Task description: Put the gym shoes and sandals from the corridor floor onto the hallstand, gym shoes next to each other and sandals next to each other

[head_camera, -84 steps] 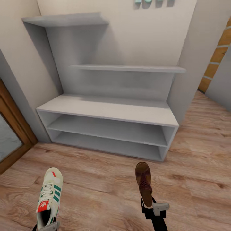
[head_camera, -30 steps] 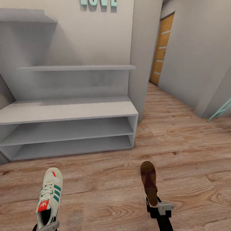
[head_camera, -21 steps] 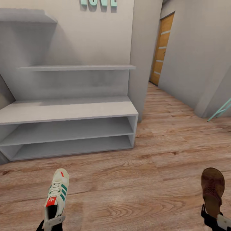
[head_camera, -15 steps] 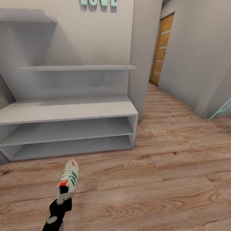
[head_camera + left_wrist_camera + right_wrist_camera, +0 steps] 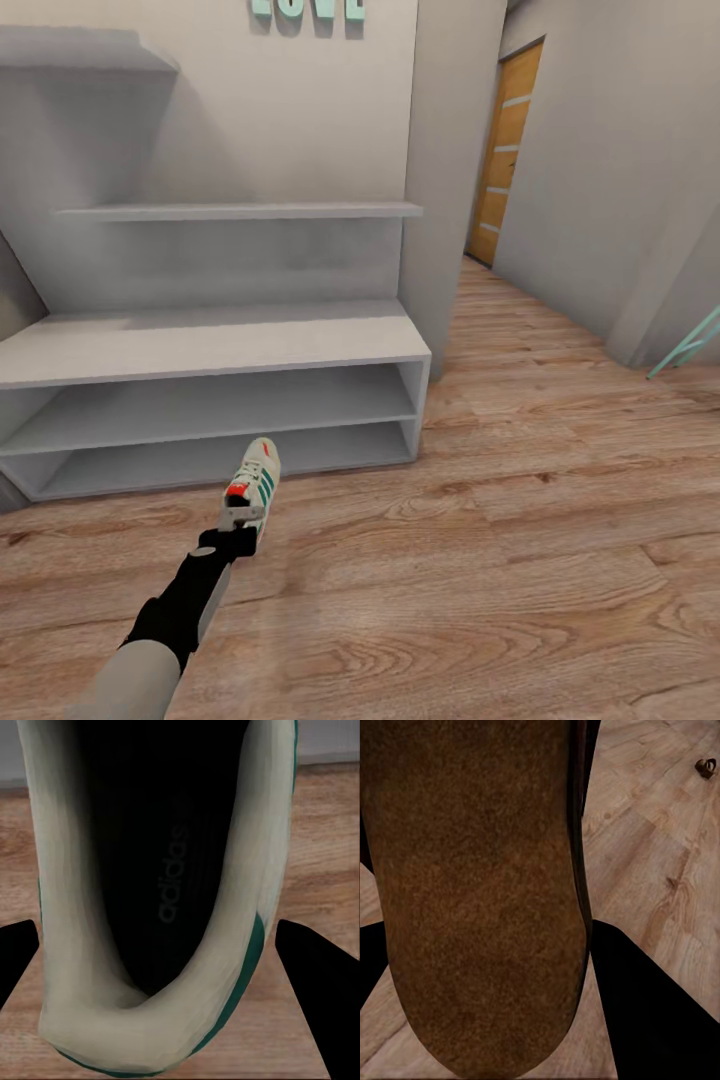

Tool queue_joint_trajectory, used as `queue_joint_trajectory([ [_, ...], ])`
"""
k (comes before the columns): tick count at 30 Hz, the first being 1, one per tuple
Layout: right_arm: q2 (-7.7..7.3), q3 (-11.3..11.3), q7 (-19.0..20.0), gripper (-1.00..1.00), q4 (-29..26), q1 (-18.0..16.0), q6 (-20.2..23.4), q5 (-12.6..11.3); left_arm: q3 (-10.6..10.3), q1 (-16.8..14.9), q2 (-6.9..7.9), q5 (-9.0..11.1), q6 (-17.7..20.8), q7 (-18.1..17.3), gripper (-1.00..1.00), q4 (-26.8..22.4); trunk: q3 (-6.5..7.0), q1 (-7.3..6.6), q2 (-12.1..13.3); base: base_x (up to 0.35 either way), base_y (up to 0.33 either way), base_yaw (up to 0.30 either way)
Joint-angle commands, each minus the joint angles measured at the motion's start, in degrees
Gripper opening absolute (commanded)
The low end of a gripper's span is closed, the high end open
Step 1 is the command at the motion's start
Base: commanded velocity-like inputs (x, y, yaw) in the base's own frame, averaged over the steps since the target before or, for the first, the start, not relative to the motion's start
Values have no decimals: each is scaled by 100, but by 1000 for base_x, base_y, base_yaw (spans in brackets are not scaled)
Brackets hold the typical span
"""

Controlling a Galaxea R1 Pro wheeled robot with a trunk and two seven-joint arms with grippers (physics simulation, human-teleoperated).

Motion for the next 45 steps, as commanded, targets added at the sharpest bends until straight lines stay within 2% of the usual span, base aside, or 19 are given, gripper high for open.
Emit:
queue_joint_trajectory([
  [1,5,-14,-20,-100,2,-6,-18,48,21,-26,-9,-63,87,2,-100,-21,-5,-1,-2,0,0,0],
  [8,11,-8,-14,-100,-15,-6,-18,49,11,-61,-14,-76,201,101,-100,-32,-5,-1,-2,58,-34,0],
  [25,20,-7,-19,-100,-29,-6,-18,50,16,-78,3,-78,218,114,-100,-40,-13,-1,-2,201,-221,39],
  [33,20,-7,-24,-100,-29,-6,-18,50,9,-78,-23,-78,218,114,-100,-48,-59,-1,-2,249,-221,200],
  [45,20,-7,-27,-100,-29,-6,-18,50,7,-77,-39,-78,218,116,-100,-16,-69,-1,-2,307,-142,21],
])
